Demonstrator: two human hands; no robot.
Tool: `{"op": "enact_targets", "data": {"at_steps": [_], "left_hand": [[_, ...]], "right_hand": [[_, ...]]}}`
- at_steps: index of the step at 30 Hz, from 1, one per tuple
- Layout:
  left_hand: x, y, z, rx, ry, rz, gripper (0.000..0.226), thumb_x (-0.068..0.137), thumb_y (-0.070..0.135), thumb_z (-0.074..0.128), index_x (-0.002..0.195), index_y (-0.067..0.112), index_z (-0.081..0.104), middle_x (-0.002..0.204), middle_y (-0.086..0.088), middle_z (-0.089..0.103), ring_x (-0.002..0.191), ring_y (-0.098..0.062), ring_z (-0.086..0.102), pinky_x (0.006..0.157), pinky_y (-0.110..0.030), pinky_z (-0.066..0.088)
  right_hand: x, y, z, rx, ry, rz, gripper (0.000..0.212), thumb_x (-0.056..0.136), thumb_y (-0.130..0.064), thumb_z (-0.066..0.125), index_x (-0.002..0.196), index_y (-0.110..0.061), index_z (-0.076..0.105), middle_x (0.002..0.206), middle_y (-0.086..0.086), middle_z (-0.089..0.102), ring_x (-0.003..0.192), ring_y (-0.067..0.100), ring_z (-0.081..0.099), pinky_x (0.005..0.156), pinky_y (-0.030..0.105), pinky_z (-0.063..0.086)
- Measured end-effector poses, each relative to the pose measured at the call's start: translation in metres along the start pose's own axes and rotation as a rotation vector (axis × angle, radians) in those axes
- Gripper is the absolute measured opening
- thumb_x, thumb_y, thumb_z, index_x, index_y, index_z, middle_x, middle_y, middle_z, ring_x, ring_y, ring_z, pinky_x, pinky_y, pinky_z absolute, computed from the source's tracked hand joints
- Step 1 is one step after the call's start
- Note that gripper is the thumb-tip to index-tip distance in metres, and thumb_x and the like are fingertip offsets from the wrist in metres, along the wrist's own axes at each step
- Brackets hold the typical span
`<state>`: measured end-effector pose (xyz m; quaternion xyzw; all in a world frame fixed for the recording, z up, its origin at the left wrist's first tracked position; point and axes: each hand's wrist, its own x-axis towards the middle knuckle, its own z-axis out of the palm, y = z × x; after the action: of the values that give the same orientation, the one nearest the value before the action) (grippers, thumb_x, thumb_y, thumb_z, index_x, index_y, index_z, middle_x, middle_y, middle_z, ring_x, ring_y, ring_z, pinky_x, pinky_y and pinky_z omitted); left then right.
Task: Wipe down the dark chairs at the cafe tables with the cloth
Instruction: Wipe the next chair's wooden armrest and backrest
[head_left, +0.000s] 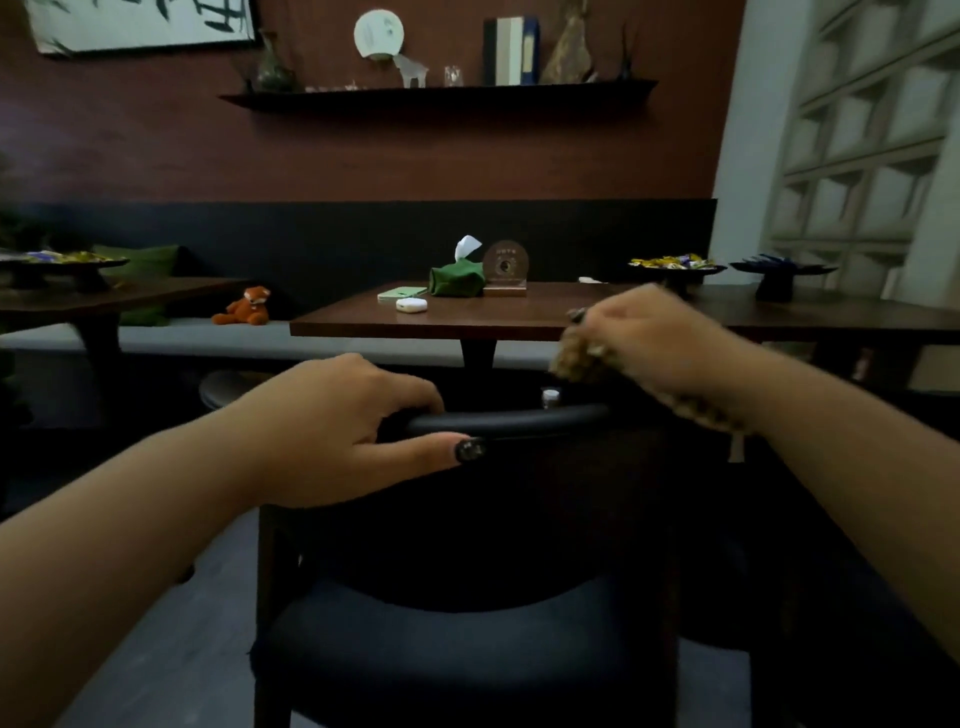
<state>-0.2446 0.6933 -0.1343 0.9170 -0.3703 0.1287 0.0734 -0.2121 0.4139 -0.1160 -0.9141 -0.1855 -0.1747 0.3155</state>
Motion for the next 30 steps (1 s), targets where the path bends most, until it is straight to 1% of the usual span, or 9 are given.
{"op": "enact_targets", "data": {"at_steps": [4, 7, 11, 13, 17, 19, 22, 26, 30], "left_hand": [[-0.008, -0.042, -0.015, -0.322, -0.138, 0.009, 0.065, 0.065, 0.087, 0.037, 0.099, 0.041, 0.068, 0.082, 0.009, 0.069, 0.069, -0.011, 0.063, 0.060, -0.031, 0.050], [-0.006, -0.059, -0.016, -0.351, -0.220, 0.099, 0.064, 0.066, 0.089, 0.042, 0.098, 0.041, 0.069, 0.080, 0.008, 0.070, 0.067, -0.009, 0.064, 0.059, -0.031, 0.052], [-0.002, -0.067, -0.007, -0.230, -0.169, 0.198, 0.077, 0.062, 0.097, 0.025, 0.096, 0.041, 0.066, 0.071, 0.013, 0.067, 0.060, -0.002, 0.062, 0.054, -0.025, 0.051], [-0.002, -0.068, -0.001, -0.177, -0.097, 0.220, 0.084, 0.059, 0.100, 0.015, 0.093, 0.041, 0.065, 0.071, 0.019, 0.065, 0.058, 0.000, 0.060, 0.051, -0.023, 0.048], [-0.004, -0.069, 0.003, -0.130, 0.003, 0.243, 0.091, 0.056, 0.101, 0.006, 0.089, 0.040, 0.066, 0.070, 0.020, 0.063, 0.059, 0.003, 0.059, 0.048, -0.020, 0.045], [-0.003, -0.070, 0.003, -0.132, 0.009, 0.238, 0.089, 0.057, 0.100, 0.007, 0.088, 0.041, 0.066, 0.073, 0.026, 0.062, 0.061, 0.005, 0.058, 0.048, -0.019, 0.043], [-0.004, -0.070, 0.004, -0.150, 0.025, 0.210, 0.089, 0.055, 0.101, 0.008, 0.089, 0.043, 0.065, 0.073, 0.026, 0.062, 0.061, 0.006, 0.058, 0.049, -0.020, 0.043], [-0.007, -0.069, 0.007, -0.155, 0.119, 0.190, 0.085, 0.054, 0.102, 0.009, 0.089, 0.048, 0.065, 0.070, 0.028, 0.062, 0.063, 0.010, 0.057, 0.050, -0.021, 0.042], [-0.006, -0.066, 0.003, -0.210, 0.068, 0.120, 0.080, 0.068, 0.092, 0.006, 0.085, 0.042, 0.067, 0.061, 0.028, 0.058, 0.055, 0.007, 0.056, 0.050, -0.022, 0.034]], "right_hand": [[-0.013, 0.037, -0.012, 0.277, -0.039, 0.376, 0.042, 0.096, -0.038, 0.044, 0.082, -0.020, 0.078, 0.089, -0.002, 0.075, 0.083, 0.010, 0.070, 0.083, 0.028, 0.044], [-0.031, 0.055, -0.003, 0.246, 0.166, 0.446, 0.036, 0.095, -0.032, 0.049, 0.073, -0.028, 0.077, 0.084, 0.005, 0.073, 0.079, 0.014, 0.066, 0.080, 0.034, 0.044], [-0.029, 0.043, 0.001, 0.114, 0.318, 0.436, 0.037, 0.092, -0.015, 0.058, 0.058, -0.017, 0.073, 0.061, -0.005, 0.064, 0.059, -0.001, 0.054, 0.066, 0.024, 0.042], [-0.026, 0.032, 0.005, 0.063, 0.376, 0.428, 0.029, 0.091, -0.014, 0.060, 0.064, -0.008, 0.069, 0.057, -0.003, 0.056, 0.054, 0.000, 0.047, 0.061, 0.023, 0.038], [-0.033, -0.007, 0.022, 0.019, 0.376, 0.382, 0.044, 0.095, -0.019, 0.056, 0.071, 0.018, 0.060, 0.065, 0.008, 0.050, 0.063, 0.014, 0.043, 0.062, 0.030, 0.033], [-0.041, -0.035, 0.033, 0.012, 0.385, 0.364, 0.044, 0.095, -0.019, 0.055, 0.066, 0.015, 0.058, 0.061, 0.009, 0.047, 0.060, 0.016, 0.041, 0.058, 0.030, 0.032], [-0.049, -0.077, 0.060, -0.158, 0.377, 0.314, 0.046, 0.095, -0.025, 0.052, 0.051, -0.012, 0.053, 0.050, -0.005, 0.043, 0.050, 0.009, 0.038, 0.055, 0.035, 0.031], [-0.051, -0.108, 0.093, -0.314, 0.395, 0.163, 0.049, 0.098, -0.038, 0.045, 0.057, -0.014, 0.056, 0.047, -0.009, 0.050, 0.046, 0.006, 0.045, 0.052, 0.030, 0.031], [-0.051, -0.085, 0.054, -0.305, 0.307, 0.178, 0.047, 0.098, -0.036, 0.045, 0.057, -0.016, 0.055, 0.049, -0.006, 0.049, 0.045, 0.005, 0.041, 0.054, 0.033, 0.034]]}}
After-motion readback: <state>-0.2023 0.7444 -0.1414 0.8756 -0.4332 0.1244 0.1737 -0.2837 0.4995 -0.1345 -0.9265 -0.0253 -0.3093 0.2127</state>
